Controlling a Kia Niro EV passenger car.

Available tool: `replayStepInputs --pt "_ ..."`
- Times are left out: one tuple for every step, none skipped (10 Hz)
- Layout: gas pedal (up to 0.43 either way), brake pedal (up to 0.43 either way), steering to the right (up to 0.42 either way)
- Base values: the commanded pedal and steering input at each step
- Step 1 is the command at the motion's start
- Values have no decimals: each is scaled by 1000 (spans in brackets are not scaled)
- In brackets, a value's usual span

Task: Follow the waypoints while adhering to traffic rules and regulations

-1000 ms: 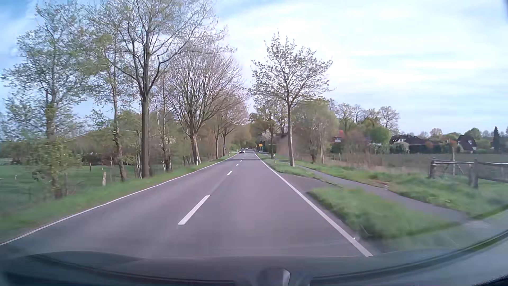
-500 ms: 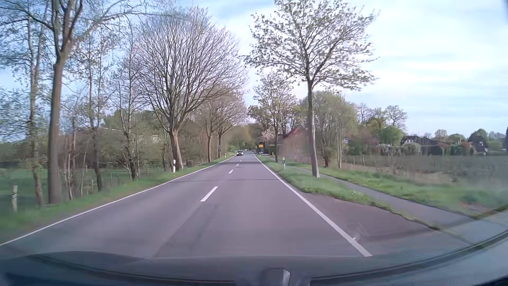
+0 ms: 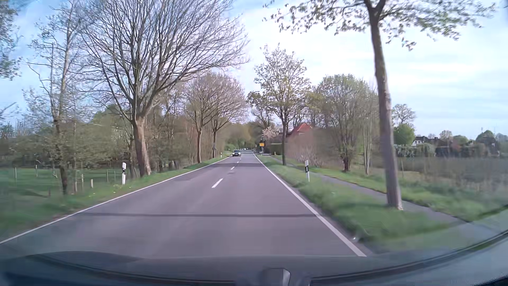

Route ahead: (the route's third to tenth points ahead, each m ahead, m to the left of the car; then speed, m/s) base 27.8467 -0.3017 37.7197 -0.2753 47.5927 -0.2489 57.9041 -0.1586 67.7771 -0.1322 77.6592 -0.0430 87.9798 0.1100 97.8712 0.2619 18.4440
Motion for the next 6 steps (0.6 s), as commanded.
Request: replayStepInputs --pt "0 220 -7" --pt "0 220 -7" --pt "0 226 -7" --pt "0 226 -7" --pt "0 226 -7" --pt "0 232 -7"
